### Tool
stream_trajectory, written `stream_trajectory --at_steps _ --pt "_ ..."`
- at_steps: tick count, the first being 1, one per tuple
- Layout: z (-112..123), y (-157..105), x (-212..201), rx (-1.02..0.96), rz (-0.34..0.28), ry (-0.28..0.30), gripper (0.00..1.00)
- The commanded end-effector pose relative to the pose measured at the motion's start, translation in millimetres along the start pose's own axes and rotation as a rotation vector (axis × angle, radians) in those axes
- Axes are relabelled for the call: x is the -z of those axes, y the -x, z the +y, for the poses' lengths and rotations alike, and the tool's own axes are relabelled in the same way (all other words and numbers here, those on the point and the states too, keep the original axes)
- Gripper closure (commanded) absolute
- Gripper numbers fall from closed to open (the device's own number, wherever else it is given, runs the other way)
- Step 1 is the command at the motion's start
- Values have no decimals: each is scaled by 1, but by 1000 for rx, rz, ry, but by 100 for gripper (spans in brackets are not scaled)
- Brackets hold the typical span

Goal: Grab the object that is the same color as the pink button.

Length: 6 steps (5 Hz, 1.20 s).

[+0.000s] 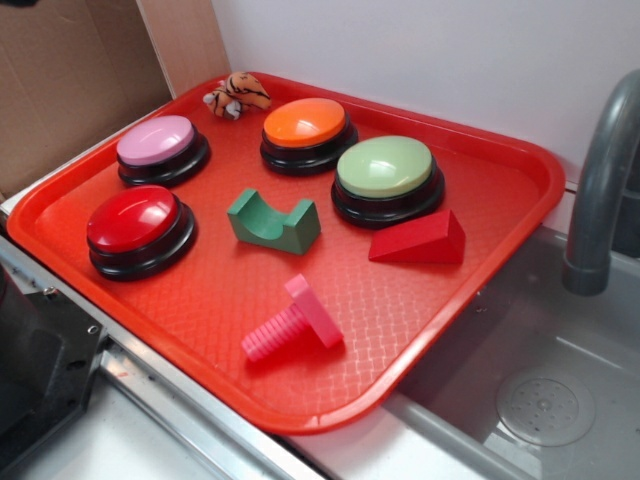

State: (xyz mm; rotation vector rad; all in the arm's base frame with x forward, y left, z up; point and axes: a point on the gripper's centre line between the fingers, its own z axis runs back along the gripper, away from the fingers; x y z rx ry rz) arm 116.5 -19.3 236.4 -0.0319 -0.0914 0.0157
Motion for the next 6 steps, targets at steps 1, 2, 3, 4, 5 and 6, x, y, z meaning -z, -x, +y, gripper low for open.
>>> stream_trajectory --at_steps 1,2,3,4,5,6 --pt "0 0 0 0 0 0 0" --pt "-21 -10 12 252 -44 1 0" --pt "-41 -19 26 501 -32 21 0" --pt "-62 -13 36 751 -57 34 0" --pt "-76 -13 60 1007 -21 8 0" --pt "-86 -19 79 1263 -17 -48 0"
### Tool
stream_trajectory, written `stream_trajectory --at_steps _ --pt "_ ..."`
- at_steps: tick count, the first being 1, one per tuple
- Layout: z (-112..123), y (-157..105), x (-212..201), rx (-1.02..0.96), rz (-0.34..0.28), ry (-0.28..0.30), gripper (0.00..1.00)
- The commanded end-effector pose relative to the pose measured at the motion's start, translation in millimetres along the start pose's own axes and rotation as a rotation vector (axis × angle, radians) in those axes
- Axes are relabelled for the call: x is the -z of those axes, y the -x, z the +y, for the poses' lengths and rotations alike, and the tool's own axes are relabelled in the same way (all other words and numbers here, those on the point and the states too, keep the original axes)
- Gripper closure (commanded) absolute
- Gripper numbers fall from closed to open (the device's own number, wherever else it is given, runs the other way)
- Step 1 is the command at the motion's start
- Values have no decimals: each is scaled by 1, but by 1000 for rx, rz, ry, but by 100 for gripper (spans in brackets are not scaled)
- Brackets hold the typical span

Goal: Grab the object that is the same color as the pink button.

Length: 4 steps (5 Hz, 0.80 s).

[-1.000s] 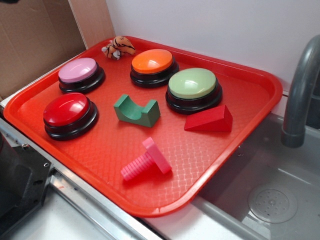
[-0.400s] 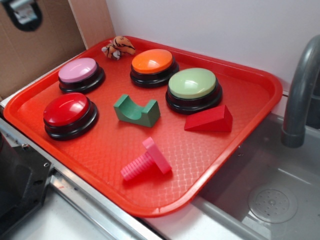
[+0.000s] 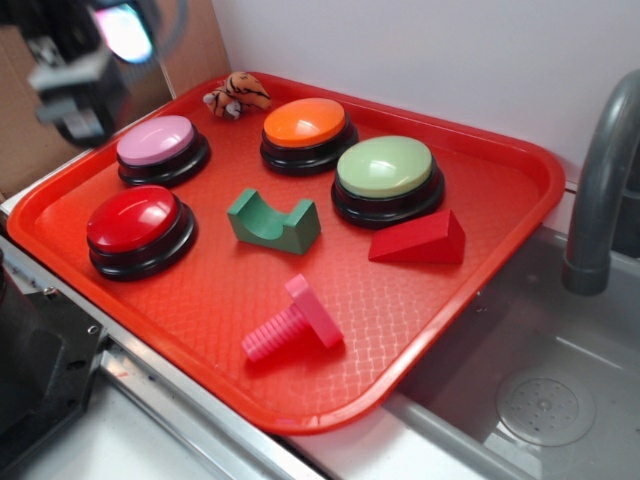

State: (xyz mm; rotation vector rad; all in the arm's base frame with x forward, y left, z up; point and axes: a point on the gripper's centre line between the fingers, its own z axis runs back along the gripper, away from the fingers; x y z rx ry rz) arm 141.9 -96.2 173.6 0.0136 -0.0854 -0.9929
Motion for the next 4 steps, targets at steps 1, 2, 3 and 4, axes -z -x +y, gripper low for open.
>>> stream_trajectory --at_steps 1,2,3,4 --pt "1 -23 36 418 21 -59 0" --pt "1 -27 65 507 62 3 0" --pt "-7 -26 87 544 93 71 0" --pt "-16 -26 99 573 112 101 0"
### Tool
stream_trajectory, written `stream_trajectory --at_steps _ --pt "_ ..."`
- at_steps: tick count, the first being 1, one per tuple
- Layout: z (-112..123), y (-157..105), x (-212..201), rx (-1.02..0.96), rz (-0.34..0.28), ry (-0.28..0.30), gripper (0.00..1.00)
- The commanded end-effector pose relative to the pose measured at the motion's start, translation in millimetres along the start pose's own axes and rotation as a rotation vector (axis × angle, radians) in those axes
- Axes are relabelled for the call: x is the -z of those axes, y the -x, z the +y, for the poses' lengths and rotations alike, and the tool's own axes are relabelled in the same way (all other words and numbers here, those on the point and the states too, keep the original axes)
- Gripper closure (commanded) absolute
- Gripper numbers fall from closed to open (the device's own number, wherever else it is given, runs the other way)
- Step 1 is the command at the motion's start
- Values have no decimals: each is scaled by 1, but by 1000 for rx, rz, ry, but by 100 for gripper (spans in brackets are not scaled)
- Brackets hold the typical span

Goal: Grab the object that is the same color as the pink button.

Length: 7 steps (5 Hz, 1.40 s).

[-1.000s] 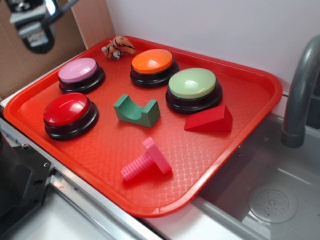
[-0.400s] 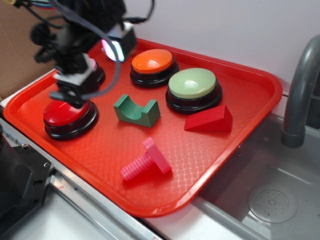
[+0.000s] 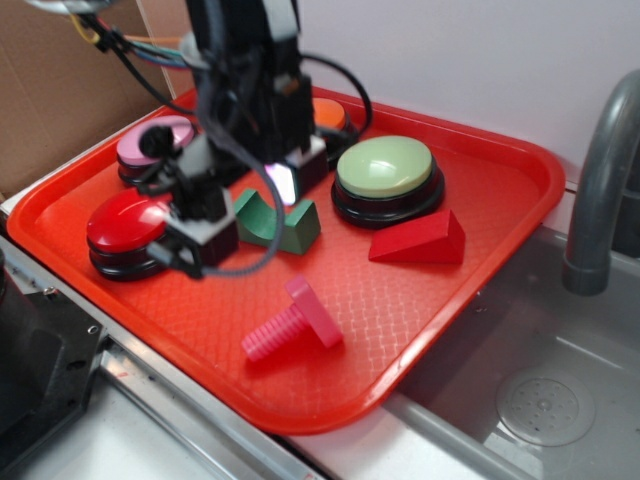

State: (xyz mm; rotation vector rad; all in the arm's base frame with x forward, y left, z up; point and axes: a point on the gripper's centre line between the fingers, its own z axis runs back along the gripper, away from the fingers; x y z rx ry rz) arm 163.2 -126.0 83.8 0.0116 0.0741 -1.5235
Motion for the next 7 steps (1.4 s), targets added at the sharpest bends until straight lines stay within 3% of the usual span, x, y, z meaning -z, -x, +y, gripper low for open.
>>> stream_trajectory --at_steps 1,3,4,5,7 --pt "-15 -9 22 52 11 16 0" --pt "-5 -24 42 7 19 -44 0" --pt "-3 -24 49 -12 17 -16 0" --pt "-1 -19 49 -31 0 3 100" --pt "-1 -19 50 -64 -7 20 100"
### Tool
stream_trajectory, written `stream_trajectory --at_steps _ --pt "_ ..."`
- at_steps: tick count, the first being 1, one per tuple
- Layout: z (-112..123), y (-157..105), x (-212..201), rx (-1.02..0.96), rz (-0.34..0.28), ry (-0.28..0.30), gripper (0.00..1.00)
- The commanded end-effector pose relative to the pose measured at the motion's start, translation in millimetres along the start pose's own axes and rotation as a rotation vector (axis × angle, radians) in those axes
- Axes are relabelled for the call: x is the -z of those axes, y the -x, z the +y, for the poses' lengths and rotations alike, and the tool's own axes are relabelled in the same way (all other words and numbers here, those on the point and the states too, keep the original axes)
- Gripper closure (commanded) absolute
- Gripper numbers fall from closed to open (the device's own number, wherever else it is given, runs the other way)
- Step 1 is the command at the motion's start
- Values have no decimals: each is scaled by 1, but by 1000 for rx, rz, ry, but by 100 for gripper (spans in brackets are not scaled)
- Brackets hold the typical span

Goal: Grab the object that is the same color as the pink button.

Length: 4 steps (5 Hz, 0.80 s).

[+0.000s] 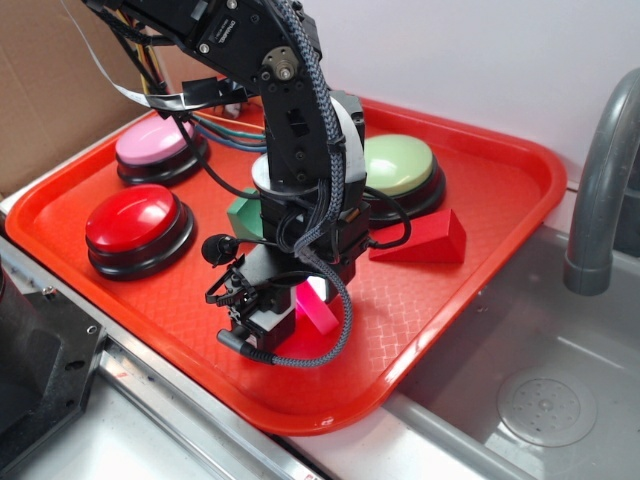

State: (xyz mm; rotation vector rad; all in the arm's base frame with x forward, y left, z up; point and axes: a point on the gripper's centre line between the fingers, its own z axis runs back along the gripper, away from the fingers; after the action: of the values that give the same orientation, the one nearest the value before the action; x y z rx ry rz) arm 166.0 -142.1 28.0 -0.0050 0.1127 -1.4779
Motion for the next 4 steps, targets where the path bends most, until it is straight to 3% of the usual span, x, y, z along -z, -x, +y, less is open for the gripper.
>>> stream_trajectory --at_steps 1,3,4 --pt "-5 4 -4 -73 -21 -1 100" --pt "-2 22 -32 -170 37 -64 100" --pt "-12 36 -74 -368 13 -104 100"
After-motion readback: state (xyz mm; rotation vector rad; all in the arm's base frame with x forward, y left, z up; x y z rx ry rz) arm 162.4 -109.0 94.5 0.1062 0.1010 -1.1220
